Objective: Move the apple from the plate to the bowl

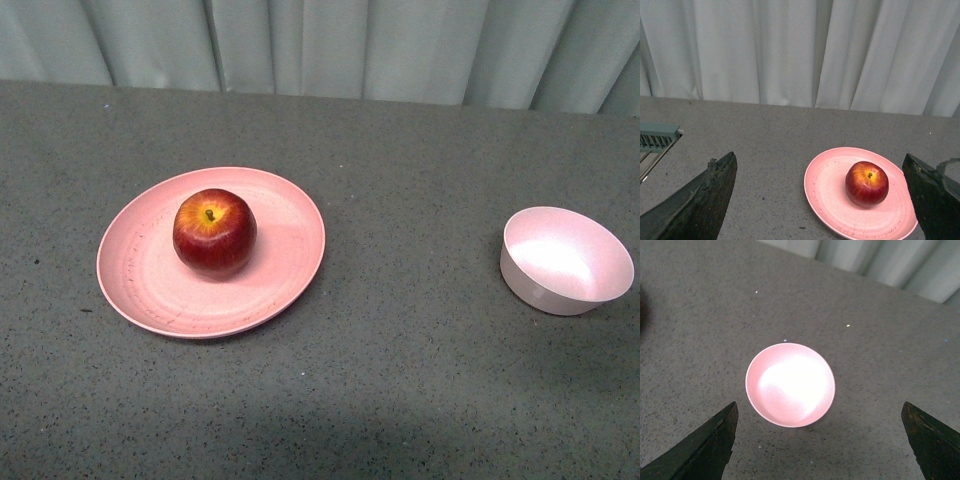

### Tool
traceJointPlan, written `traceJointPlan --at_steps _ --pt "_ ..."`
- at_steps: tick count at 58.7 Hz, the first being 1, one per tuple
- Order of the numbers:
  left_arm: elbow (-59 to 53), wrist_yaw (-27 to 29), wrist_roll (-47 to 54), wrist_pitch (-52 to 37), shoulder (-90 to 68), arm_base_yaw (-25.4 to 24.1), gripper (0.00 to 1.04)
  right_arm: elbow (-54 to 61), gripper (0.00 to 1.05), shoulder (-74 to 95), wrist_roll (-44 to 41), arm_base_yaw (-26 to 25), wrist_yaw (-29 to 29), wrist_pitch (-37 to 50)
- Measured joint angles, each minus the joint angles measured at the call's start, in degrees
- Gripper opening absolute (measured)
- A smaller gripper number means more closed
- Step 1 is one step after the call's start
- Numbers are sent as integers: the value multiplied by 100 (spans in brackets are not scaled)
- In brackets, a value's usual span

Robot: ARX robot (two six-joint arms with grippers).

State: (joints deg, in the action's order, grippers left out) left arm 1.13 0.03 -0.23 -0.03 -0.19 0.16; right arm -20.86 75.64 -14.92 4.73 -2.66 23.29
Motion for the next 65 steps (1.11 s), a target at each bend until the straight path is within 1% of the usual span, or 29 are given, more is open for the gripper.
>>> traceJointPlan --at_steps 4,9,12,17,31,41,56,59,65 --pt "0 0 -2 0 0 0 98 -350 95 627 -31 59 -149 -262" --pt "0 0 0 0 0 -2 98 -940 95 1473 -72 131 -450 -890" --pt "0 0 -2 0 0 -2 98 -1176 95 1803 -68 136 -487 -1097" --pt "0 0 -2 0 0 0 98 -1587 95 2358 -57 138 -505 -1276" --pt "0 -2 -2 0 0 -2 98 -2354 95 3235 -48 162 -710 -1685" --pt "0 -2 0 0 0 -2 98 -2833 95 3803 -144 219 -629 -1943" --pt "0 0 0 0 0 -2 98 -3117 95 4186 -179 295 -577 -2046" --pt "0 0 -2 0 0 -2 98 -3134 92 4203 -186 310 -535 -2041" --pt "0 0 -2 0 0 0 98 -3169 76 4207 -188 337 -542 -2041"
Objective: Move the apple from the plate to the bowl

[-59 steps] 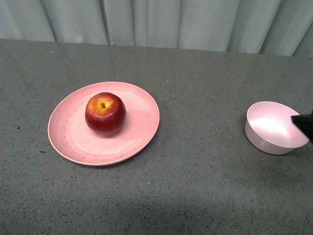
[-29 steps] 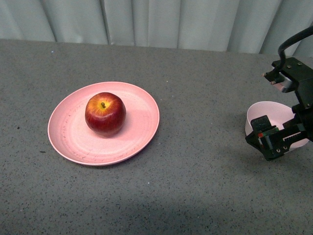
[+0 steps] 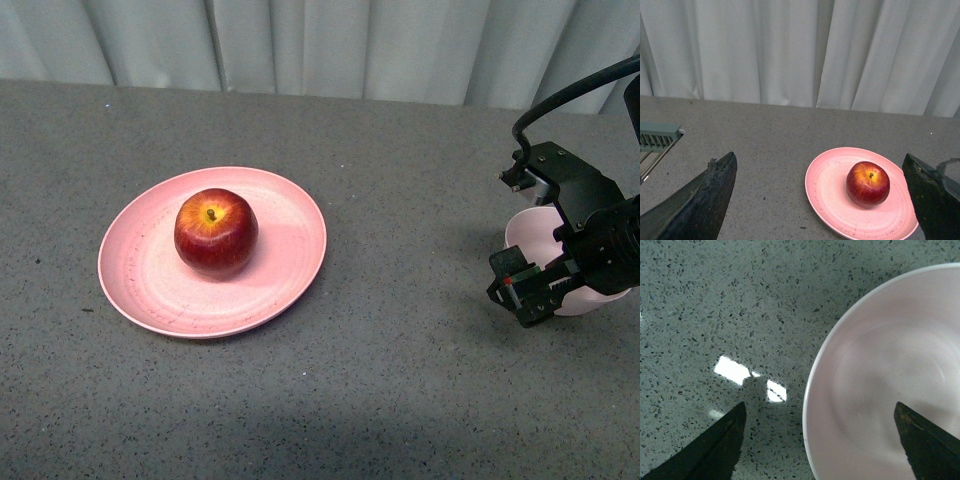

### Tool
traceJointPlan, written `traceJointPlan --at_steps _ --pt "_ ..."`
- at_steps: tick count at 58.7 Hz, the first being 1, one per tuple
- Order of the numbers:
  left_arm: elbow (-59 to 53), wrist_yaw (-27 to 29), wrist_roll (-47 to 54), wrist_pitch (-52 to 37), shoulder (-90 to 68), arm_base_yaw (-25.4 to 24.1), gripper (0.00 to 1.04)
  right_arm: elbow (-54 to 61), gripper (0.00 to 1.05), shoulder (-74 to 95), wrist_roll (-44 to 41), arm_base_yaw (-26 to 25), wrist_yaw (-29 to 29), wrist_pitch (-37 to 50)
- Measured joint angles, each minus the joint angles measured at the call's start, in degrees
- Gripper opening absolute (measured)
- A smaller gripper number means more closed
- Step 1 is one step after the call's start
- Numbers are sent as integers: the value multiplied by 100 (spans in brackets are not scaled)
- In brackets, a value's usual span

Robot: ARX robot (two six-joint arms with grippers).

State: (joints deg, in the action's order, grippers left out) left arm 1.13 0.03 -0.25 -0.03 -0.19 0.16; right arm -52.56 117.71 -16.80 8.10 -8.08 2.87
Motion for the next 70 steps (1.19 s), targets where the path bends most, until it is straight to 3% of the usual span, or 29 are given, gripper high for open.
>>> traceJointPlan --at_steps 13,27,37,45,57,70 --pt "0 0 0 0 0 -2 98 -33 33 7 0 4 22 31" --pt "0 0 0 0 0 -2 98 -76 1 2 -55 -13 35 28" --pt "0 0 2 0 0 -2 98 -140 1 -190 -146 -2 15 -66" --pt "0 0 0 0 0 -2 98 -140 1 -511 -125 103 -426 -184" --pt "0 0 0 0 0 -2 98 -151 1 -758 55 684 -1123 -192" --pt "0 0 2 0 0 -2 98 -304 1 -461 326 1226 -1303 -153"
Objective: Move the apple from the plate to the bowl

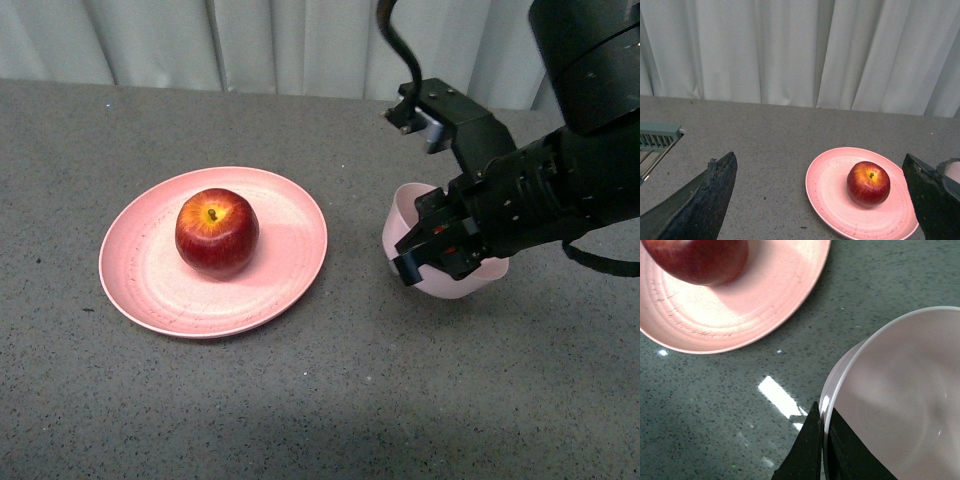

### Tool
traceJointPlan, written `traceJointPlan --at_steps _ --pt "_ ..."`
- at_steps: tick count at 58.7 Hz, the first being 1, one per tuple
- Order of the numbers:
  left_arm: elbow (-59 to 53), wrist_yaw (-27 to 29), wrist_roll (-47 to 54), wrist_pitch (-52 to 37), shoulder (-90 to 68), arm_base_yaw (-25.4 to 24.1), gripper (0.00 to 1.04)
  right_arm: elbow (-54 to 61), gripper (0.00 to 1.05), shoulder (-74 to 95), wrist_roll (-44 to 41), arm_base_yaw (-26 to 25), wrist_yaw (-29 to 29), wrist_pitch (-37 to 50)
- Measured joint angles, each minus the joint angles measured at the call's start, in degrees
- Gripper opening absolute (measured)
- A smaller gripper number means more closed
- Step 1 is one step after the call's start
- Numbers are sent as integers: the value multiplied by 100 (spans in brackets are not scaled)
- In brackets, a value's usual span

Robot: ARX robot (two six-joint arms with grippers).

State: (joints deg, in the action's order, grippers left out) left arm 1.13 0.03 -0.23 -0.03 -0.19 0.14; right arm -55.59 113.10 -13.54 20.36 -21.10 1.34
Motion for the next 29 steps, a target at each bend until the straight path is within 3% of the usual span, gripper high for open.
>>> traceJointPlan --at_steps 29 --pt "0 0 -2 0 0 0 98 -505 1 501 111 337 9 -197"
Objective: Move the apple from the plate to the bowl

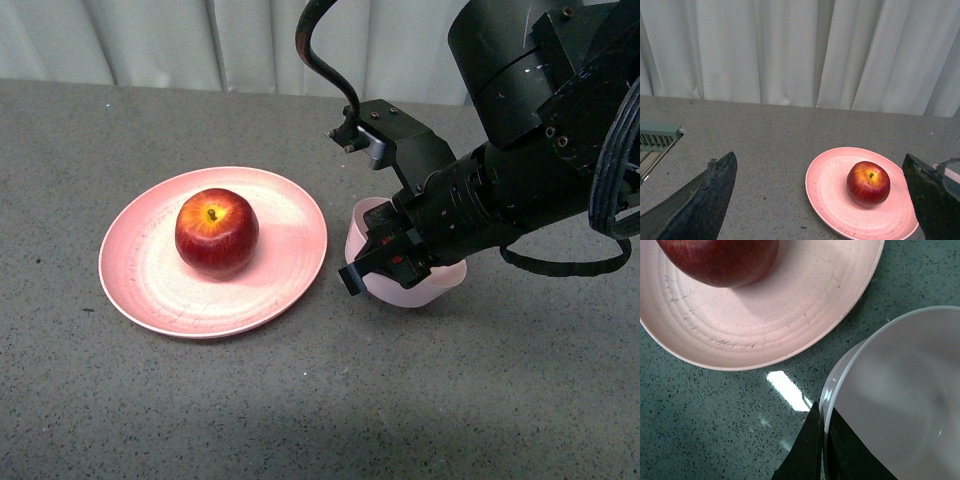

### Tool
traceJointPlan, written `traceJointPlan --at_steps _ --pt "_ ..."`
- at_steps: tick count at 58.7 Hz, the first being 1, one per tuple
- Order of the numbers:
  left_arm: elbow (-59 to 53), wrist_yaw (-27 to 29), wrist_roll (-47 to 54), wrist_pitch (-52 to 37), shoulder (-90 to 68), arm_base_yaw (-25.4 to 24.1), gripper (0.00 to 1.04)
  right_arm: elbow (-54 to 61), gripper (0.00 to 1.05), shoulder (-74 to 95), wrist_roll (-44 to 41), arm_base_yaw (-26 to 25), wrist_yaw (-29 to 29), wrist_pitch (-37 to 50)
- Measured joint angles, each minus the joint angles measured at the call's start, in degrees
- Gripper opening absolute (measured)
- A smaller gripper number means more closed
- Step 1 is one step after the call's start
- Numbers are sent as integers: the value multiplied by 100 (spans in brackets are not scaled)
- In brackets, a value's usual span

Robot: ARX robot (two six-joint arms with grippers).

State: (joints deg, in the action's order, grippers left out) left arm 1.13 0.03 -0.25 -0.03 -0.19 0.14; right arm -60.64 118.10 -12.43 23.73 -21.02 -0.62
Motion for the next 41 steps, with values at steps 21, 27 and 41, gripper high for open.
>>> traceJointPlan --at_steps 21,27,41 --pt "0 0 0 0 0 0 98 201 52 -136 188 -50 -122 601" --pt "0 0 0 0 0 0 98 527 70 -476 420 -122 46 1169" --pt "0 0 0 0 0 0 98 1945 95 -1718 922 -400 1875 3438"
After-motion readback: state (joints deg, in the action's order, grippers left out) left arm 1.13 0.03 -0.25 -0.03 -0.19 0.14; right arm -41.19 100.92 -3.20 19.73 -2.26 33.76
